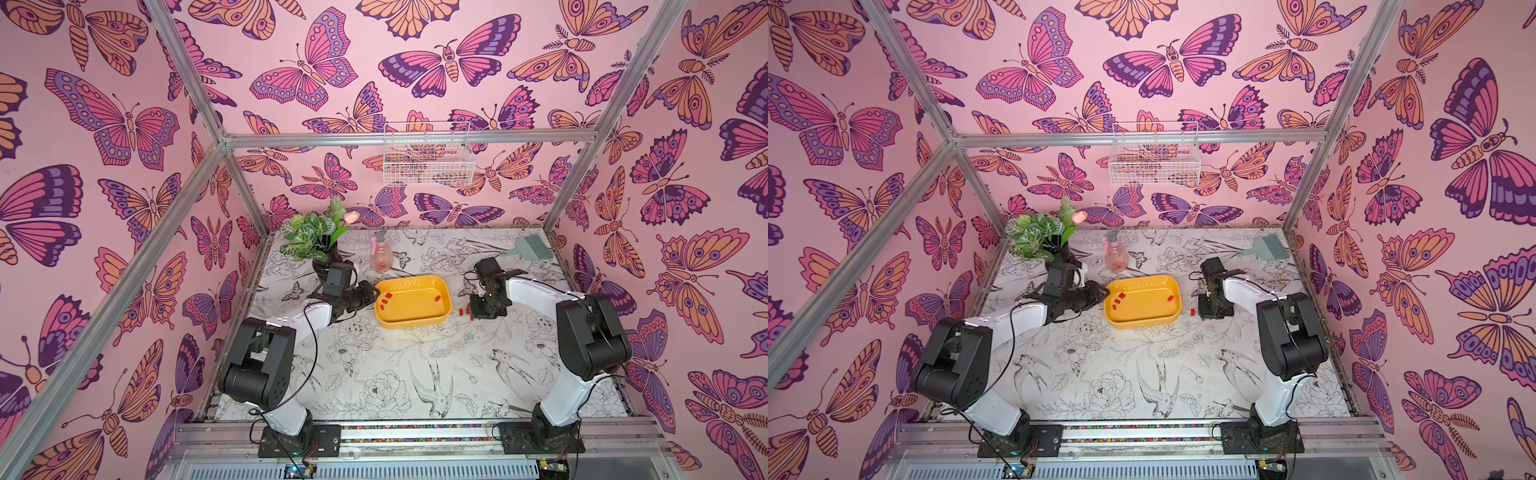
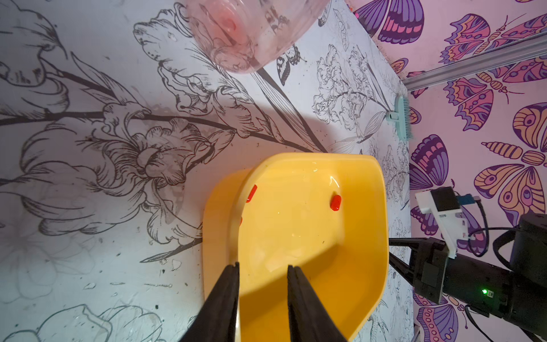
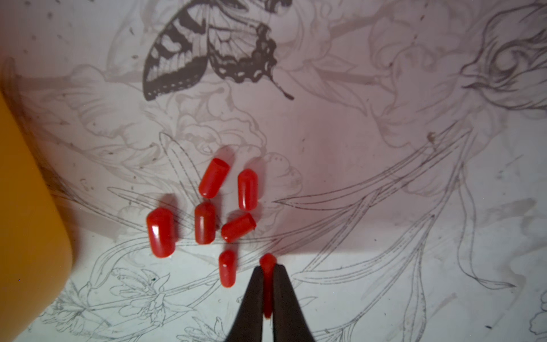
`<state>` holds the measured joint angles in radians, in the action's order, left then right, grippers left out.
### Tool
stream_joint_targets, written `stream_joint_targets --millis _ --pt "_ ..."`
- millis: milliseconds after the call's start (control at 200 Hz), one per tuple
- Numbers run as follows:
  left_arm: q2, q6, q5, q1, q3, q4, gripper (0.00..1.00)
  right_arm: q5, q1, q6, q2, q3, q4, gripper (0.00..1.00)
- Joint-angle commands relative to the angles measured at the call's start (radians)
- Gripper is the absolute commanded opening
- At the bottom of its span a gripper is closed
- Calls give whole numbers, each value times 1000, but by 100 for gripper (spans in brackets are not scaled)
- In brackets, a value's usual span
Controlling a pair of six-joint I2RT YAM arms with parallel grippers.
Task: Take the screw protection sleeves out of the storage box
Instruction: Place the screw protection sleeve at the center of the board.
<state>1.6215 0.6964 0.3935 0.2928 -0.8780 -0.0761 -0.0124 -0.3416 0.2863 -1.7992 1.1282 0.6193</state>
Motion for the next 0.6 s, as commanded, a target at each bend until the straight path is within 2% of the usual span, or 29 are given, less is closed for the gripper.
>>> stream_joint_targets --millis 0,591 --pt "-6 -3 -1 -7 7 -7 33 12 6 -6 -24 23 -3 13" --pt "-3 -3 0 -7 4 -7 33 23 6 -12 -34 37 -10 21"
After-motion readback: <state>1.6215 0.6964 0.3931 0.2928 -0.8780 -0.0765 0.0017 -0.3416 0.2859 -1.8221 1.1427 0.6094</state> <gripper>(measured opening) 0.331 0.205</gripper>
